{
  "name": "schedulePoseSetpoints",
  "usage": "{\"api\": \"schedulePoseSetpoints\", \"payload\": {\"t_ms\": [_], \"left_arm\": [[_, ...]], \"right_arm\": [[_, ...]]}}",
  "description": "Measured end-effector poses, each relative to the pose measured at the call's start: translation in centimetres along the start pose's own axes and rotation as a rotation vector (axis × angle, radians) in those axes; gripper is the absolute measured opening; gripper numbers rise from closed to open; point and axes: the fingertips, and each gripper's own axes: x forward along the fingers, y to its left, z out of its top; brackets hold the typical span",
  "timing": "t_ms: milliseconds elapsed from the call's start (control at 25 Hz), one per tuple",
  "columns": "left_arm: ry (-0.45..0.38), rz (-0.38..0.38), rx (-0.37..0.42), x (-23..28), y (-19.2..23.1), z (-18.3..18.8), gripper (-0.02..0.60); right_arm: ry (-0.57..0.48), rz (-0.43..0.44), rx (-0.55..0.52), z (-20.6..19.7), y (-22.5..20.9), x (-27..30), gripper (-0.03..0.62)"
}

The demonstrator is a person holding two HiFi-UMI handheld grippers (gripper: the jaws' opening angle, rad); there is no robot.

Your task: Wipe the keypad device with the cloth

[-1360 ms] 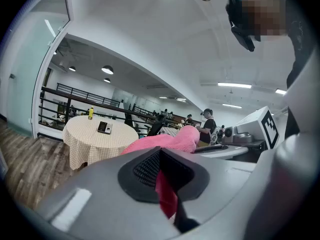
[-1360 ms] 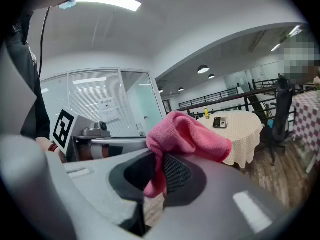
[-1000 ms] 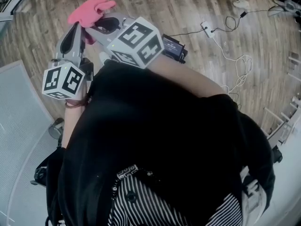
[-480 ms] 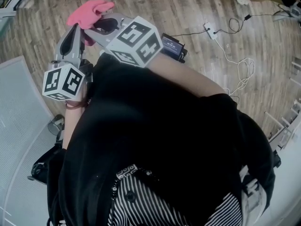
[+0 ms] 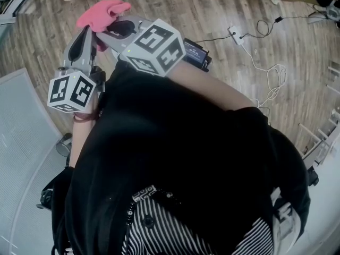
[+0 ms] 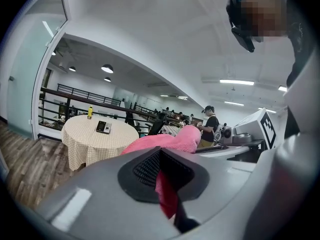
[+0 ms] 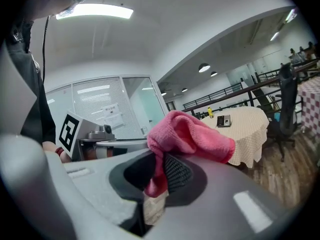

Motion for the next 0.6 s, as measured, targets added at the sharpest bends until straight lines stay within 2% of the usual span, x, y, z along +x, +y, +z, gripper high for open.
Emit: {"api": "schedulePoseSetpoints", "payload": {"t_ms": [600], "left_arm": [[0.032, -0.109, 0.034, 8.3, 7.3, 2.8, 0.003]], "right_arm": [[-0.020, -0.149, 0.013, 3.8, -7.9, 7.1, 0.048]]}}
